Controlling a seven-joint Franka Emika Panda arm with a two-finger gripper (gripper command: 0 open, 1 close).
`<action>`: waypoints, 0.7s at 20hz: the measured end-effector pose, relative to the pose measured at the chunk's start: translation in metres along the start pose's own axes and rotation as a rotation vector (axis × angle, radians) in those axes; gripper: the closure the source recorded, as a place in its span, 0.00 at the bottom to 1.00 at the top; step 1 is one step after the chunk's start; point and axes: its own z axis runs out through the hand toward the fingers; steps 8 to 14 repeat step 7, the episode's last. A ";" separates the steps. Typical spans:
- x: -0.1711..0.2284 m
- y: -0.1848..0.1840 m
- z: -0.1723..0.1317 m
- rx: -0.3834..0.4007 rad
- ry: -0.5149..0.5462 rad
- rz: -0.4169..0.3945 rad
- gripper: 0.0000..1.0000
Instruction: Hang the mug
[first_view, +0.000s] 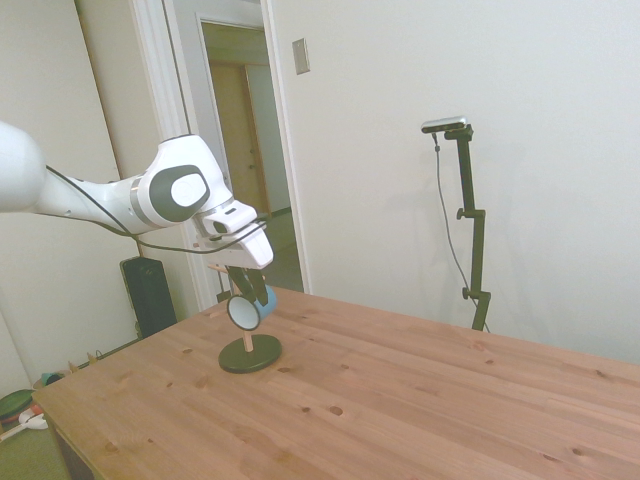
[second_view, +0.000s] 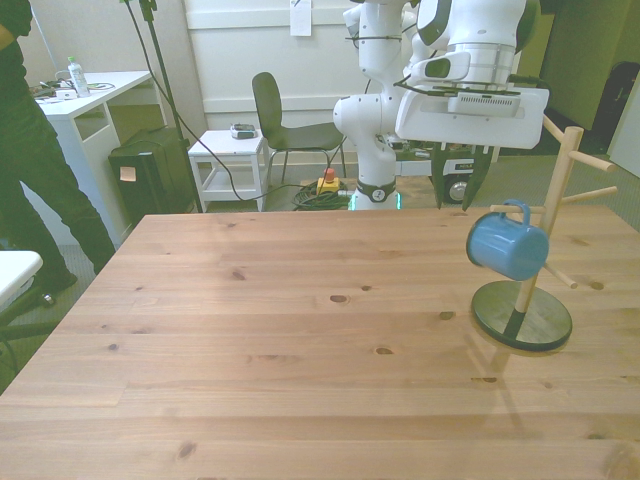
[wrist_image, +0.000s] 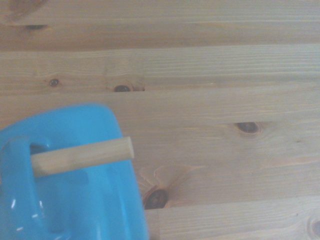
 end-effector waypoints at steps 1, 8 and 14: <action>0.000 0.001 -0.001 0.001 0.001 0.002 0.00; 0.020 0.036 -0.003 0.024 -0.002 0.073 0.00; 0.020 0.036 -0.003 0.024 -0.002 0.073 0.00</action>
